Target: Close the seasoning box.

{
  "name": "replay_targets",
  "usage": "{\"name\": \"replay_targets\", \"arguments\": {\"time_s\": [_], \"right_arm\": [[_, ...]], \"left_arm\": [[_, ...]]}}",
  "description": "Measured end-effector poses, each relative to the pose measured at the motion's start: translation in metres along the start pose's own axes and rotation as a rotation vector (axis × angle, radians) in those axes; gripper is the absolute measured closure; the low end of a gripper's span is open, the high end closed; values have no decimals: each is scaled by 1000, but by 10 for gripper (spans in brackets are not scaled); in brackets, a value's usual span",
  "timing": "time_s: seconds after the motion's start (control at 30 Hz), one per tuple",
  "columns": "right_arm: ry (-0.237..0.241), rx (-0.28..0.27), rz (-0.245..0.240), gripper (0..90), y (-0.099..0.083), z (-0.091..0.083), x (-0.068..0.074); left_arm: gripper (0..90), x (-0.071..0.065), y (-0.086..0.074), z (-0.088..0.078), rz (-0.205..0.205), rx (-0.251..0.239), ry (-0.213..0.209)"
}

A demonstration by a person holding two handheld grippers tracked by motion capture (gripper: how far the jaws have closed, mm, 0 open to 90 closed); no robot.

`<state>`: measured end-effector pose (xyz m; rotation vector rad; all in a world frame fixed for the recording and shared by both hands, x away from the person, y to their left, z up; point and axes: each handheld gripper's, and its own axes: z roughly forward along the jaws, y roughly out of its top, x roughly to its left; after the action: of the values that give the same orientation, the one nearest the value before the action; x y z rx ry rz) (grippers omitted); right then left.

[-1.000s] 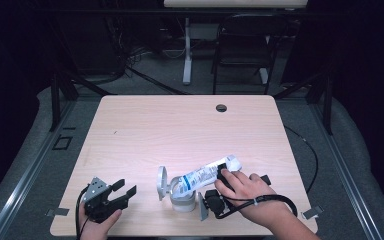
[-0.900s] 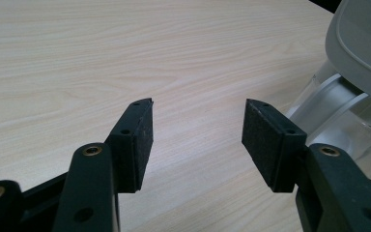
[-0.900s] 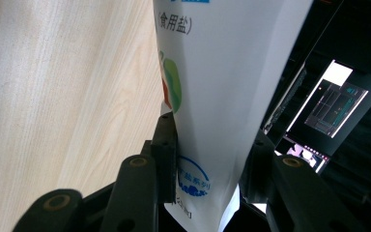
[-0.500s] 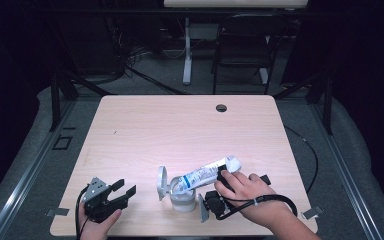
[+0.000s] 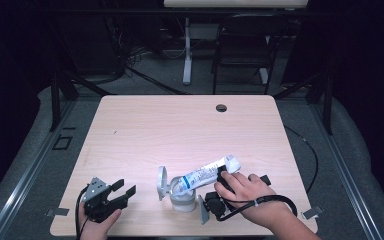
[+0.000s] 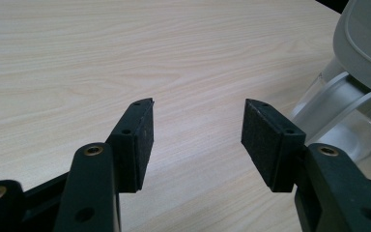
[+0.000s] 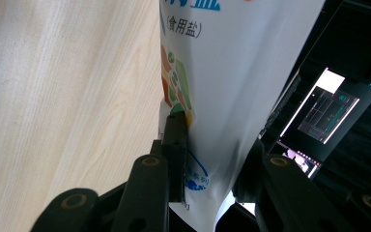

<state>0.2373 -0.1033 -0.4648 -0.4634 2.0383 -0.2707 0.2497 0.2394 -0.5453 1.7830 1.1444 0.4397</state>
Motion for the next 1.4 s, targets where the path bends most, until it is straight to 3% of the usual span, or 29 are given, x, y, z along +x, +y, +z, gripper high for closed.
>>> {"name": "replay_targets", "arguments": {"time_s": [0.27, 0.33, 1.4], "right_arm": [[-7, -27, 13, 731, 0, 0, 2], [-11, -9, 2, 732, 1, -2, 2], [-9, -7, -18, 761, 3, -9, 2]], "left_arm": [[455, 1, 0, 0, -2, -1, 5], [456, 1, 0, 0, -3, 0, 6], [459, 2, -1, 0, -6, 10, 4]]}}
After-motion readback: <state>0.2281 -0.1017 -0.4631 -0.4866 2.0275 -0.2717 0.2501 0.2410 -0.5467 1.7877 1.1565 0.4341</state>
